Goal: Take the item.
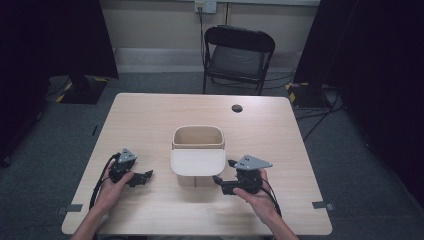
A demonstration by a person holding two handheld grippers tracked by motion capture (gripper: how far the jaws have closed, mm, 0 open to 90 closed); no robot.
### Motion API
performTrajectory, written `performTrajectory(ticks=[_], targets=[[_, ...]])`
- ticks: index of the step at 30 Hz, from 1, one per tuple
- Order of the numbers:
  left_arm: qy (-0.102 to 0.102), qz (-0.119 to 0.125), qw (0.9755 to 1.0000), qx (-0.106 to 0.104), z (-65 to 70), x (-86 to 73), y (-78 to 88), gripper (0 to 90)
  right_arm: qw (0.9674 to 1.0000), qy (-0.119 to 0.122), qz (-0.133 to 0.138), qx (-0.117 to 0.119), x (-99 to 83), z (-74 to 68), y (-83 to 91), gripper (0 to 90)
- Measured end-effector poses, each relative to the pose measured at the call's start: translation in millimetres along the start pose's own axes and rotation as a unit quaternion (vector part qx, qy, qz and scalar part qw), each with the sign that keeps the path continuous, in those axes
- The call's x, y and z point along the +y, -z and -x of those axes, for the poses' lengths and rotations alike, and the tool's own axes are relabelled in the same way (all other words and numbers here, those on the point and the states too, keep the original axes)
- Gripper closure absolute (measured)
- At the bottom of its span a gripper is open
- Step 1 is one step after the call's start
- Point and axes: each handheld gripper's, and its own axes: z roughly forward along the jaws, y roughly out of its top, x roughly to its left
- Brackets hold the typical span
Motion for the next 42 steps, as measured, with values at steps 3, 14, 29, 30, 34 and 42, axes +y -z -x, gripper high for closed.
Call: performTrajectory(ticks=[3,14,29,30,34,42], targets=[[0.000,0.000,1.0000,0.000,0.0,0.0,0.0,12.4,1.0000,-0.002,0.006,0.001,1.4,-1.6,0.1,22.1],[0.000,0.000,1.0000,0.000,-0.1,0.0,0.0,12.4,0.9999,0.000,0.005,0.010,4.3,-2.3,-1.1,23.7],[-0.001,-0.001,1.0000,0.000,-0.1,0.0,0.1,12.4,1.0000,0.003,0.007,0.003,8.9,-2.1,0.2,19.4],[0.000,0.000,1.0000,0.000,0.1,0.0,0.0,12.4,1.0000,0.003,0.006,0.002,8.9,-2.2,0.2,19.4],[0.000,0.000,1.0000,0.000,0.0,0.0,0.0,12.4,1.0000,0.006,0.005,0.003,10.0,-2.2,0.4,19.4],[0.000,0.000,1.0000,0.000,0.0,0.0,0.0,12.4,0.9999,0.007,0.009,0.003,12.3,-2.8,-0.1,19.6]])
